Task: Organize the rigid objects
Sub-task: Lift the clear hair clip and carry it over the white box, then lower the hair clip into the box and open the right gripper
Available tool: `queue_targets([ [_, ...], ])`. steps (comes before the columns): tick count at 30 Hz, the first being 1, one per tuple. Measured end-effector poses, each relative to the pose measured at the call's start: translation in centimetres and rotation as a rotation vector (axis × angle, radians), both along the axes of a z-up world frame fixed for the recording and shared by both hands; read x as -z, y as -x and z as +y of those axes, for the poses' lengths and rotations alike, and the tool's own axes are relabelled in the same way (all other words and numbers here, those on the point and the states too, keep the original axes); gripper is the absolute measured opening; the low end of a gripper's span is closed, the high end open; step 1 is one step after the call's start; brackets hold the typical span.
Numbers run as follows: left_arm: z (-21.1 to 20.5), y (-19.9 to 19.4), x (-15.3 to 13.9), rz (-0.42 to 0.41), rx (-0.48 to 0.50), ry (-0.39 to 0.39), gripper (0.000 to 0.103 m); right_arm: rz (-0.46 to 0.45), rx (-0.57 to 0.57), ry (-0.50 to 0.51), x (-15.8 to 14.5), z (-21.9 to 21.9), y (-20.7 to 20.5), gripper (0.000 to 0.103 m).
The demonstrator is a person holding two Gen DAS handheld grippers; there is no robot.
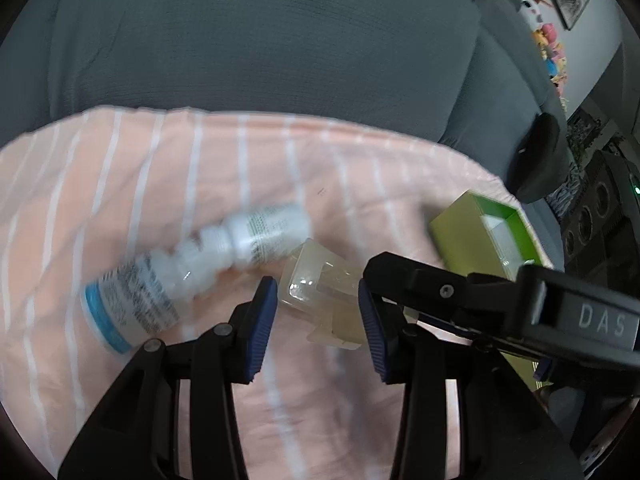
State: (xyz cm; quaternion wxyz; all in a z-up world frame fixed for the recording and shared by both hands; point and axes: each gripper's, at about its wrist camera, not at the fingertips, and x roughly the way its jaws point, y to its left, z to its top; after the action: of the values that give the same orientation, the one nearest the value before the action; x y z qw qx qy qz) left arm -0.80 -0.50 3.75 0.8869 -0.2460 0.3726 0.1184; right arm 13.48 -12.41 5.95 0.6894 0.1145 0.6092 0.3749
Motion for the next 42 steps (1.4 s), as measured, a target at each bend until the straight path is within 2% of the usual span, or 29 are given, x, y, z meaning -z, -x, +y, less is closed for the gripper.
queue_targets([
  [5, -2.5, -2.4, -4.2, -0.076, 0.068, -0.054, 0.041, -0.101, 0.049, -0.061, -3.9, -2.8, -0.8, 0.059],
  [8, -4.4, -4.2, -5.5, -0.105, 0.113, -0.074, 0.041, -0.162, 0.092, -0.089, -5.8, -5.1, -1.5, 0.059],
  [13, -8.2, -7.2, -6.2, -0.125, 0.193, -0.121, 0.041, -0.219, 0.191, -0.104, -7.4, -9.0, -2.9, 0.059],
  [20, -12.2, -10.5, -5.6, -0.109, 0.288, -0.158, 0.041, -0.233, 0.321, -0.093, -6.9, -13.8, -5.0, 0.059],
  [28, -14.9, -13.3, -4.1, -0.080, 0.355, -0.142, 0.041, -0.202, 0.420, -0.069, -5.2, -17.7, -6.7, 0.059],
  [38, -16.2, -15.2, -1.6, -0.031, 0.388, -0.048, 0.041, -0.154, 0.496, -0.030, -3.2, -20.1, -8.3, 0.059],
  [42, -16.6, -15.4, -1.1, -0.017, 0.394, -0.040, 0.040, -0.145, 0.513, -0.002, -2.7, -20.5, -8.6, 0.059],
])
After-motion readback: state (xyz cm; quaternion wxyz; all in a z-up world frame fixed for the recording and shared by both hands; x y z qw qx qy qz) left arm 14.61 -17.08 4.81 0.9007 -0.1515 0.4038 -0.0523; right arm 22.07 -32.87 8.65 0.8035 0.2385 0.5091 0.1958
